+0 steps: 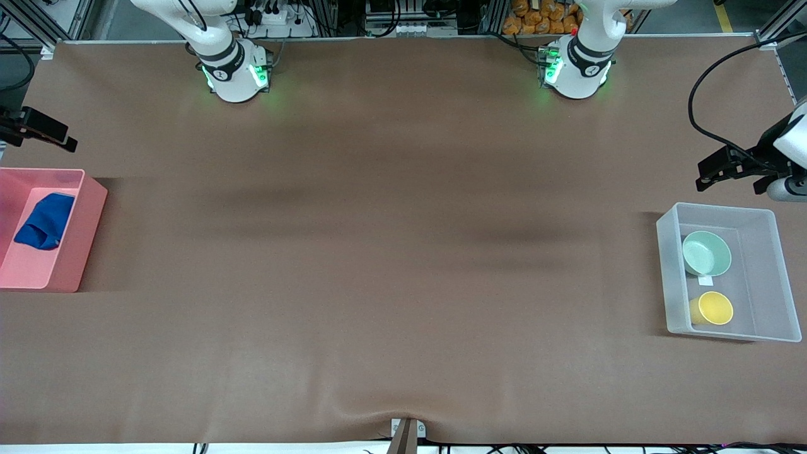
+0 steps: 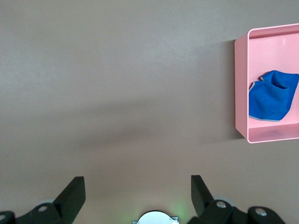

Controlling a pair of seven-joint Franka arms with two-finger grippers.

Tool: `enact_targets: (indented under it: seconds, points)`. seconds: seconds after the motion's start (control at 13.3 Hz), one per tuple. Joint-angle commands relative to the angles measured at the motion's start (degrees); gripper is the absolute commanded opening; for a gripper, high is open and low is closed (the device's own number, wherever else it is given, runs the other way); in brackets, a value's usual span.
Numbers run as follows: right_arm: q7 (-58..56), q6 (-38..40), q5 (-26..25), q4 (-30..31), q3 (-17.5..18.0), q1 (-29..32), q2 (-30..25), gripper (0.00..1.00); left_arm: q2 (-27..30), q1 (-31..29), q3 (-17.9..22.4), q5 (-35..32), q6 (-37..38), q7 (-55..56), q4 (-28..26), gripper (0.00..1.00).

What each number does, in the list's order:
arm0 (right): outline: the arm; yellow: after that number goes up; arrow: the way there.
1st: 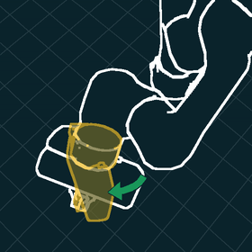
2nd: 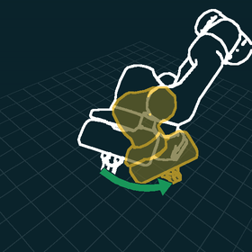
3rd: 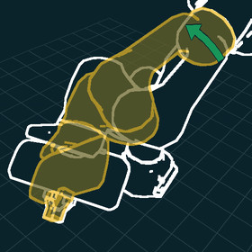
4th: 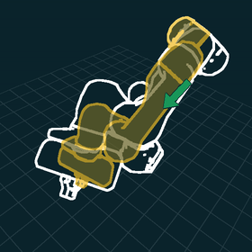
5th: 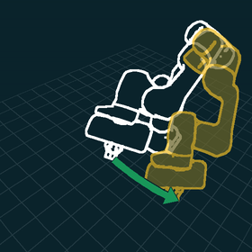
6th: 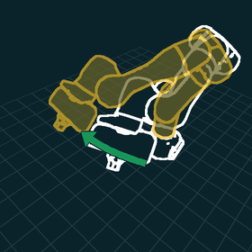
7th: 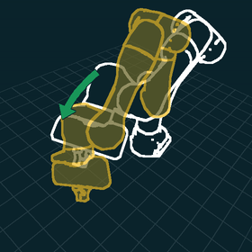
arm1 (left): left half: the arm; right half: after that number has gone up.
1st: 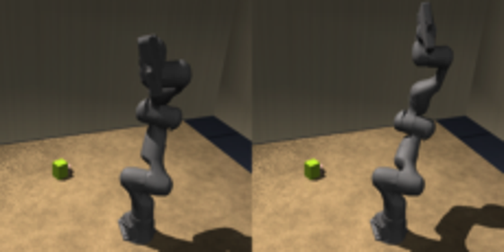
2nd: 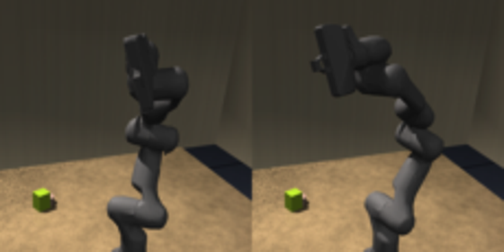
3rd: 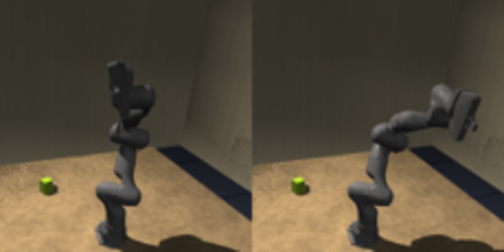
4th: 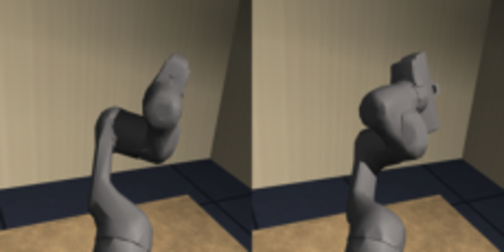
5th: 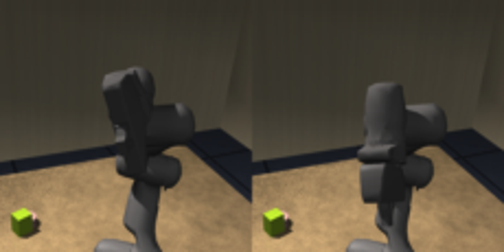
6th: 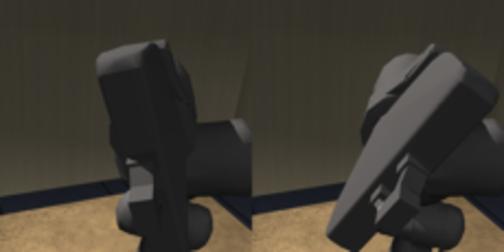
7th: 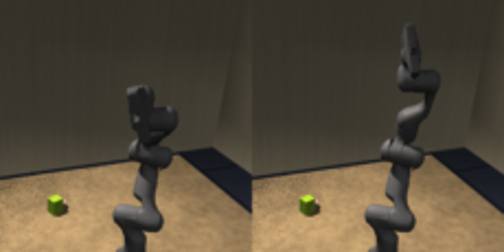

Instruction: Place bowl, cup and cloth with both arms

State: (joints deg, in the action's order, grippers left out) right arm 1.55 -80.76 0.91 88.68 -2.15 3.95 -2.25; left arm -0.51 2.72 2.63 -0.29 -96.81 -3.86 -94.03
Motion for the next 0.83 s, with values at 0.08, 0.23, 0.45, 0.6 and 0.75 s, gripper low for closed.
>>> enact_targets:
  seconds: [0.08,0.23,0.45,0.6,0.75]
  points:
    - [-0.6,1.0,-0.7,-0.8,0.4,0.5,0.1,1.00,-0.5,0.5,0.0,0.8,1.0,1.3,1.2,1.00]
    - [-0.6,1.0,-0.7,-0.8,0.4,0.4,0.0,1.00,-0.8,0.6,0.0,0.5,0.9,1.7,1.3,1.00]
    - [-0.7,1.1,-0.7,-0.3,0.4,0.4,-0.1,1.00,-1.1,0.5,0.0,0.7,0.9,1.3,1.3,1.00]
    - [-0.6,1.1,-0.7,-0.3,0.4,0.4,-0.1,1.00,-1.1,0.5,0.0,0.6,0.9,1.0,1.3,1.00]
    - [-0.6,1.1,-0.7,-0.3,0.4,0.4,-0.2,1.00,-1.1,0.5,0.0,0.6,0.9,1.4,1.3,1.00]
